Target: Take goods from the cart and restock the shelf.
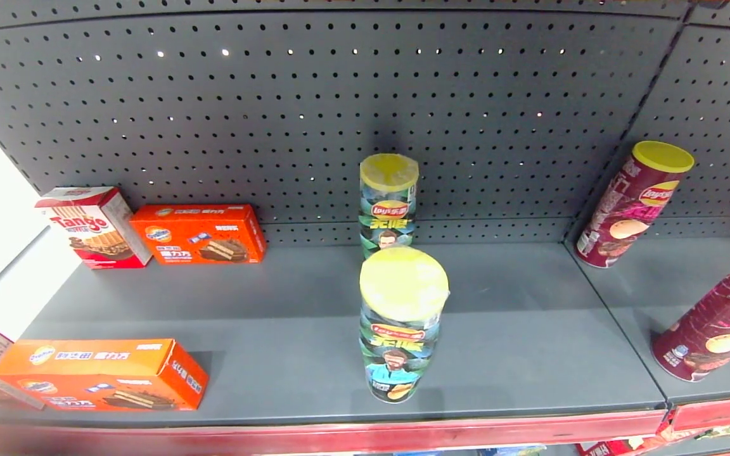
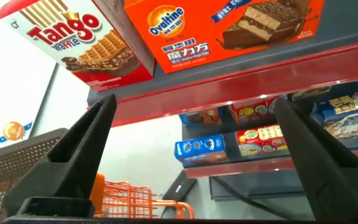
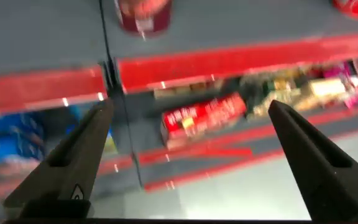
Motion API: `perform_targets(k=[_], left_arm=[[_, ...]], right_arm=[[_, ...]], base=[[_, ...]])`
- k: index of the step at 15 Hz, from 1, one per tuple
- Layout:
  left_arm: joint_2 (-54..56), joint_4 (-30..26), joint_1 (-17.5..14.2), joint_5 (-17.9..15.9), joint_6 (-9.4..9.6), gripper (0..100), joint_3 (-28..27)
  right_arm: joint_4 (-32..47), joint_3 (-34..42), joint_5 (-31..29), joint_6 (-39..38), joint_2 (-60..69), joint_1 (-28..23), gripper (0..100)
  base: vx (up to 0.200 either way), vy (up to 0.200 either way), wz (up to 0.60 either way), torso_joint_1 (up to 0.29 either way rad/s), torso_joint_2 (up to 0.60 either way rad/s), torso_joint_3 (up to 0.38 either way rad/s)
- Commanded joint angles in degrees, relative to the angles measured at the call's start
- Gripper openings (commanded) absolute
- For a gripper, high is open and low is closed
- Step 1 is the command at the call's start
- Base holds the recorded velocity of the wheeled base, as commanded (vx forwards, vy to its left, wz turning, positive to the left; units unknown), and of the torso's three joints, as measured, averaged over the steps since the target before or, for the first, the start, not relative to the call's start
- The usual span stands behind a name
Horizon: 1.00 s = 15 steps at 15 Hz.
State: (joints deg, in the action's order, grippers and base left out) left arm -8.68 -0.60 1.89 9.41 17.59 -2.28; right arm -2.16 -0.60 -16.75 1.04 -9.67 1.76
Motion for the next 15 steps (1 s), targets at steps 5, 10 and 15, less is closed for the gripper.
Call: perform_targets(k=[5,10,15], left_arm=[[1.91,-0.02,-0.04,-0.01,-0.10,100,-0.01],[4.37,0.07,-0.22,0.08,-0.45,100,0.08],[5.60,0.07,-2.77,0.17,-1.77,100,0.17]], right_arm=[[-0.74,0.51,14.38,-0.60,9.32,-1.67,100],[2.69,0.42,19.47,0.28,9.40,-1.67,100],[2.51,0.42,17.98,-1.65,9.40,-1.67,100]], base=[[0.000,0.000,0.00,0.000,0.00,0.000],[0.000,0.000,0.00,0.000,0.00,0.000],[0.000,0.000,0.00,0.000,0.00,0.000]])
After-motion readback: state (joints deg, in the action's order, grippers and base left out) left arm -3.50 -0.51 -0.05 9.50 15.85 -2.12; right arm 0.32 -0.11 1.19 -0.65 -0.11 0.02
